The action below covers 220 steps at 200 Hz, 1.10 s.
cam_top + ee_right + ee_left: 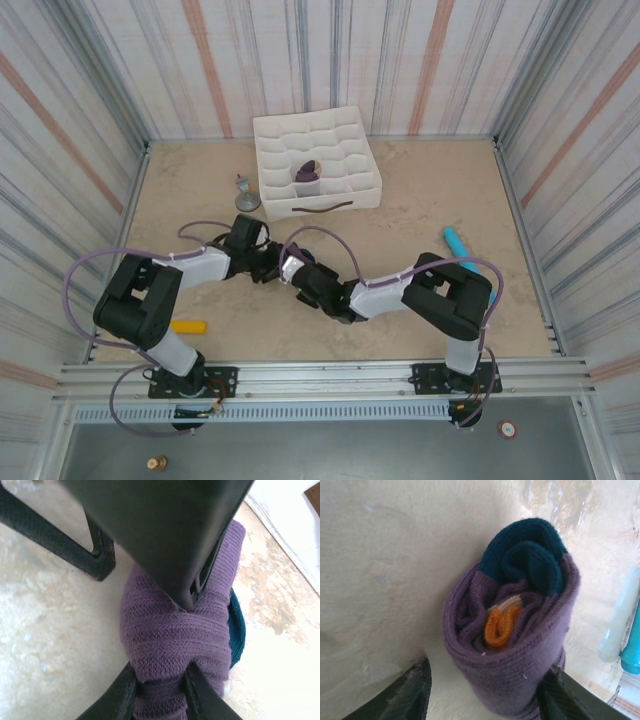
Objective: Roll the socks
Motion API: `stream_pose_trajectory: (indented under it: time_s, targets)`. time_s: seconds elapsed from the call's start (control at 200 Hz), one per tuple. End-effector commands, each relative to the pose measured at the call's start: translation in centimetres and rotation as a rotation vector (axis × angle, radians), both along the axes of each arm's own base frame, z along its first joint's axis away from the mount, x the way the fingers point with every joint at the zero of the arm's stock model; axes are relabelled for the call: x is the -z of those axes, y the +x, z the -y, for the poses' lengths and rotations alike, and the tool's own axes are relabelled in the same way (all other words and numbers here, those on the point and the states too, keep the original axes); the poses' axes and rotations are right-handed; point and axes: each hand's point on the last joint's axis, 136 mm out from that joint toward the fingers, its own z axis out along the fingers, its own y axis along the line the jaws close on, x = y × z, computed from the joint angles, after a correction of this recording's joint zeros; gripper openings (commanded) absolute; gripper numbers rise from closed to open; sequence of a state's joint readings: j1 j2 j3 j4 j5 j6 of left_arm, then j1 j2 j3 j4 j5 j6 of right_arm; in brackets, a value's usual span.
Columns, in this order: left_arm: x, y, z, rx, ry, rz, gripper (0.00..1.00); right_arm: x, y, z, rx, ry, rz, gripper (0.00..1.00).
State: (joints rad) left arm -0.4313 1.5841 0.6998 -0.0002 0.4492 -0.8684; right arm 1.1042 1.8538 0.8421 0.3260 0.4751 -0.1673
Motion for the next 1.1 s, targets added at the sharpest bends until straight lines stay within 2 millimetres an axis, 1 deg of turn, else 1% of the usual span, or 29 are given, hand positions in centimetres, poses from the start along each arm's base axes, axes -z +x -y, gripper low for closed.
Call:
stream_pose_trajectory:
  time_s: [0.0, 0.11, 0.22, 0.376, 0.571, 0.681, 0.847, 0.892, 0.997, 1.097]
  targets:
    - [0.2, -1.9, 0.0, 0.027, -0.028, -0.032, 0.6, 6.9, -1.9, 4.5, 0.057, -0.145, -0.234, 0.01]
    - [-0.3, -1.3, -0.6, -0.021, -0.064, 0.03, 0.64, 7.2, -1.8, 4.7, 0.067, -0.14, -0.262, 0.0]
    - [-0.6, -0.8, -1.1, -0.077, -0.115, 0.074, 0.65, 7.3, -2.0, 4.4, 0.057, -0.132, -0.285, 0.0]
    - [-1.3, -0.1, -0.8, -0.084, -0.16, 0.132, 0.67, 7.8, -2.2, 4.4, 0.062, -0.113, -0.337, 0.0]
    - [-1.2, 0.8, -0.4, -0.105, -0.203, 0.169, 0.67, 8.5, -2.3, 4.4, 0.065, -0.116, -0.388, 0.0]
    - [-1.5, 1.7, -0.1, -0.124, -0.242, 0.215, 0.67, 8.5, -2.8, 4.0, 0.058, -0.041, -0.486, 0.0]
    - [-2.1, 2.7, 0.6, -0.116, -0.287, 0.273, 0.66, 8.4, -2.7, 4.5, 0.089, 0.05, -0.619, 0.0]
    - [-2.1, 2.8, 0.6, -0.116, -0.283, 0.284, 0.66, 8.4, -2.7, 4.6, 0.096, 0.072, -0.65, 0.0]
    - [-2.0, 3.3, 0.5, -0.12, -0.271, 0.308, 0.63, 8.4, -2.6, 5.0, 0.119, 0.117, -0.718, 0.0]
    - [-1.5, 3.7, 0.3, -0.128, -0.241, 0.313, 0.62, 8.5, -2.6, 5.3, 0.132, 0.118, -0.727, 0.0]
